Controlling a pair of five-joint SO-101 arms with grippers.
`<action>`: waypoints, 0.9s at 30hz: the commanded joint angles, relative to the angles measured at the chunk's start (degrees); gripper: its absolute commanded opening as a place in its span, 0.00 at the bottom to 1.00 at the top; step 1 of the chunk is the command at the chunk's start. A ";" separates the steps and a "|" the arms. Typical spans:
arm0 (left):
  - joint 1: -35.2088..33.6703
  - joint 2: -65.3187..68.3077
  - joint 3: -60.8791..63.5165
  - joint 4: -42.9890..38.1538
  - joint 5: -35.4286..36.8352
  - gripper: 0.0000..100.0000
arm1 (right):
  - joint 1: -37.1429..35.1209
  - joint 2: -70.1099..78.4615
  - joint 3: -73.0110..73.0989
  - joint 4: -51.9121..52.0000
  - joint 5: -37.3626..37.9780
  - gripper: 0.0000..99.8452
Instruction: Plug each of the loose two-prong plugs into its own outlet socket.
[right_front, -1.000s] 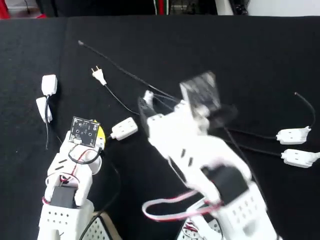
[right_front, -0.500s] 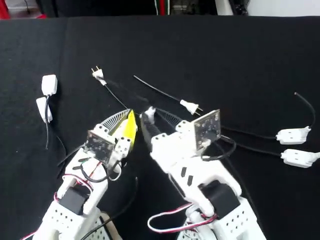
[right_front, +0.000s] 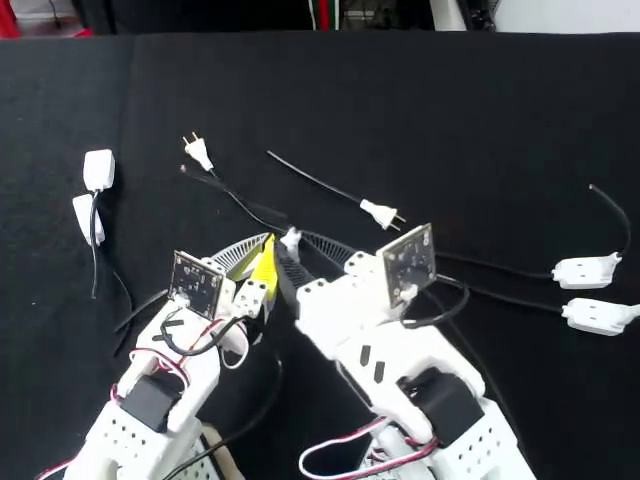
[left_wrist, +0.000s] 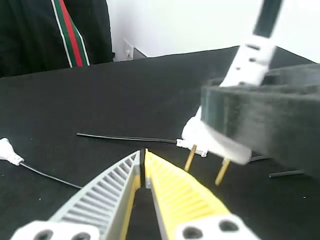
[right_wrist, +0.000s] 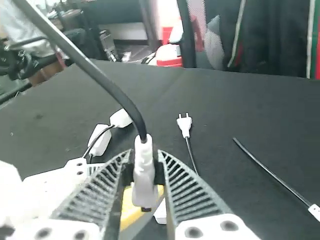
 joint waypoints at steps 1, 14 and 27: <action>1.36 0.09 1.01 0.18 0.44 0.03 | -2.99 -0.84 -3.38 0.35 -0.44 0.01; 1.36 0.09 1.10 4.13 0.70 0.13 | -3.34 -0.84 -4.44 1.14 -0.70 0.01; -4.62 -0.35 1.10 0.35 7.91 0.13 | -7.56 -0.31 -6.81 6.07 -0.88 0.01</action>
